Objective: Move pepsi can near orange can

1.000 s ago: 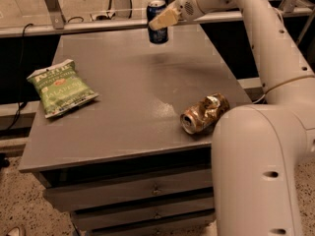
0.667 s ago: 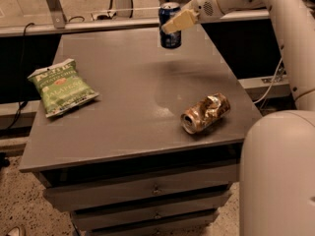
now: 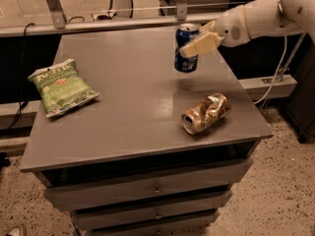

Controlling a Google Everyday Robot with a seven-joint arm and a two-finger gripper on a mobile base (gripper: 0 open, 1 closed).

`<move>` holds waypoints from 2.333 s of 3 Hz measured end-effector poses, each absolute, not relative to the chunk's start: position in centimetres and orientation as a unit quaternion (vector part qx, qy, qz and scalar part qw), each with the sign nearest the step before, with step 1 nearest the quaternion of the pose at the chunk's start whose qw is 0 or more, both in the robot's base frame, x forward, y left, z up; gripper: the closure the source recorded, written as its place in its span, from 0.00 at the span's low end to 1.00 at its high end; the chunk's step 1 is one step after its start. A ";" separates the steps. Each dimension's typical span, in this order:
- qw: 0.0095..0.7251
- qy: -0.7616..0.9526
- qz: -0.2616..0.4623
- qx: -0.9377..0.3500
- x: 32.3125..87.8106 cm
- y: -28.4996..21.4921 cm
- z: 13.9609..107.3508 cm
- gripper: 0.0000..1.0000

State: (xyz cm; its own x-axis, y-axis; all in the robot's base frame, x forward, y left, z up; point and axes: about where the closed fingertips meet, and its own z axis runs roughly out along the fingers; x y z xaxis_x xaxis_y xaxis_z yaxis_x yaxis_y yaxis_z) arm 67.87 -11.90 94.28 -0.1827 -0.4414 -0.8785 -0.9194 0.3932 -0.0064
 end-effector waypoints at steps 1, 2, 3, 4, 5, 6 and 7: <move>0.416 0.707 0.300 -0.487 64.1 -13.4 92.8 1.00; 0.407 0.699 0.314 -0.497 61.8 -14.4 91.6 0.82; 0.407 0.690 0.325 -0.504 60.2 -14.7 90.4 0.58; 0.410 0.682 0.331 -0.507 59.5 -14.7 89.7 0.36; 0.412 0.676 0.335 -0.511 59.2 -14.5 89.3 0.12; 0.413 0.674 0.335 -0.512 59.1 -14.6 89.2 0.00; 0.422 0.678 0.323 -0.507 59.4 -15.7 89.4 0.00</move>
Offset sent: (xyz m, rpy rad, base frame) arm -0.0913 -0.0438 -0.0385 0.0281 0.0503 0.1296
